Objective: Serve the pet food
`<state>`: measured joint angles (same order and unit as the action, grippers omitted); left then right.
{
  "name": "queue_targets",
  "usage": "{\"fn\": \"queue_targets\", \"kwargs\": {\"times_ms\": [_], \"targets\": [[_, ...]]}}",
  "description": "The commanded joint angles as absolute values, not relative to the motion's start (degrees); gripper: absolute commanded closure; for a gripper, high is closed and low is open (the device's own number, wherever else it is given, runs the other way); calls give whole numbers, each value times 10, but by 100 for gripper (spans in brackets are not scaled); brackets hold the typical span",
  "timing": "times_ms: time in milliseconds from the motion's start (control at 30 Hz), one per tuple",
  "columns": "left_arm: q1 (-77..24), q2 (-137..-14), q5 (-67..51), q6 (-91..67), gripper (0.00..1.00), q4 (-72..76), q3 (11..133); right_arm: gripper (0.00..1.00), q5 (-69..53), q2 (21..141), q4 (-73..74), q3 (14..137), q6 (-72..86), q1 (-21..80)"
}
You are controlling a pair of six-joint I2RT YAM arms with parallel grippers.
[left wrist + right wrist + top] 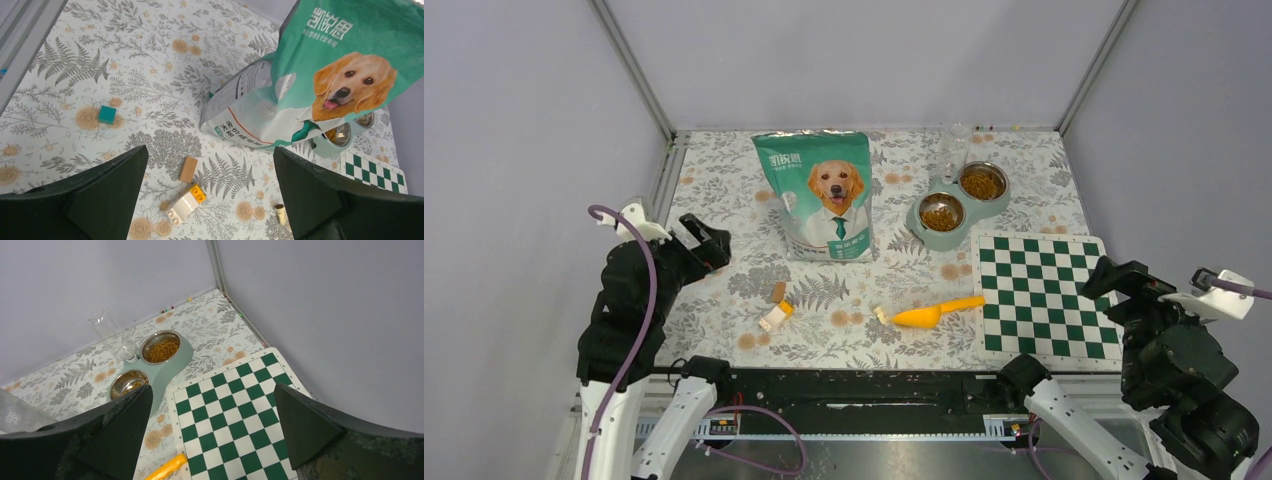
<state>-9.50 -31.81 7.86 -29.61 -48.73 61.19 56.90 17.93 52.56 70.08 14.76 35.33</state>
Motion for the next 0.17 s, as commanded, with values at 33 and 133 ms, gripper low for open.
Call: {"fn": "queue_targets", "kwargs": {"times_ms": [33, 133], "targets": [[-97, -318, 88, -292, 1, -504, 640, 0, 583, 180, 578, 725, 174, 352], [-103, -316, 99, -286, 1, -506, 644, 1, 568, 199, 595, 738, 172, 352]]}}
